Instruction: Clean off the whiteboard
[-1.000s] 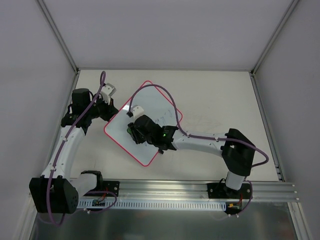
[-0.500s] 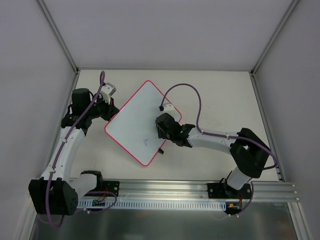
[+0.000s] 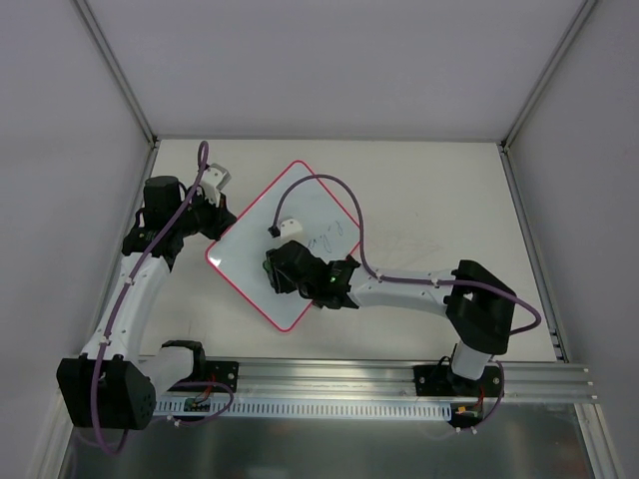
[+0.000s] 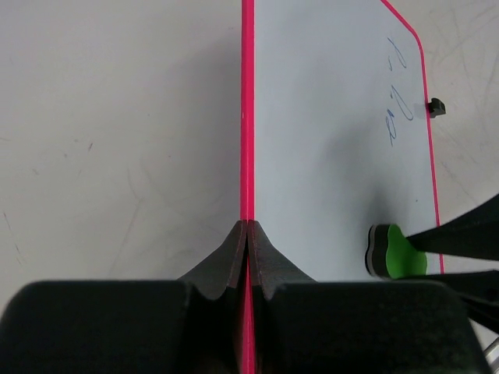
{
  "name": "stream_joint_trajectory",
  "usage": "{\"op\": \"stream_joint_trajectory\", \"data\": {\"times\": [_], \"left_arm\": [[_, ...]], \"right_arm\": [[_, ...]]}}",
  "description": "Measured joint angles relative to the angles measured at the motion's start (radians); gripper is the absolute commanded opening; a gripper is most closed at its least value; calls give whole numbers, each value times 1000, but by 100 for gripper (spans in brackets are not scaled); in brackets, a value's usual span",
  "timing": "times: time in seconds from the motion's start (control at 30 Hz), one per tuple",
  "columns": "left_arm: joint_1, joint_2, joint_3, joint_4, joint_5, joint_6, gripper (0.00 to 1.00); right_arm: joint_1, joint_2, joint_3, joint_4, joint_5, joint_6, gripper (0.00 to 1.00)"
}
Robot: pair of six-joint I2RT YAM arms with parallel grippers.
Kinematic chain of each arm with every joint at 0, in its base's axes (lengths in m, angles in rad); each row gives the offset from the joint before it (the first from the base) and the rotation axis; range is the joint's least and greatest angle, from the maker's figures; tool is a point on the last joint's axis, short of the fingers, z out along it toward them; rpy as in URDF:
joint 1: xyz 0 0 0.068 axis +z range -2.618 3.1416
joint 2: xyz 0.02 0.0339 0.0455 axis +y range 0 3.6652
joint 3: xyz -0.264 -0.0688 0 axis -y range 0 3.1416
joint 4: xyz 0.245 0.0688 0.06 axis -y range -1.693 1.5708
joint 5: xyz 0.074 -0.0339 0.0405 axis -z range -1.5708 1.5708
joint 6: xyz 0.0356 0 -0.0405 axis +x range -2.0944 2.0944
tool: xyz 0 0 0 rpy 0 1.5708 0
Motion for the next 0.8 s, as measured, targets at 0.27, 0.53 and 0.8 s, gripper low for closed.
{"op": "stream_joint_trajectory", "data": {"times": [0.27, 0.53, 0.8], "left_arm": [[-12, -2, 0, 2, -27, -14, 0], [-20, -8, 0, 1, -48, -36, 0], [-23, -11, 0, 5, -48, -45, 0]], "right_arm": [[34, 10, -6, 51, 10, 40, 0], [25, -70, -201, 85, 185, 191, 0], [-1, -89, -249, 66, 230, 266, 0]]}}
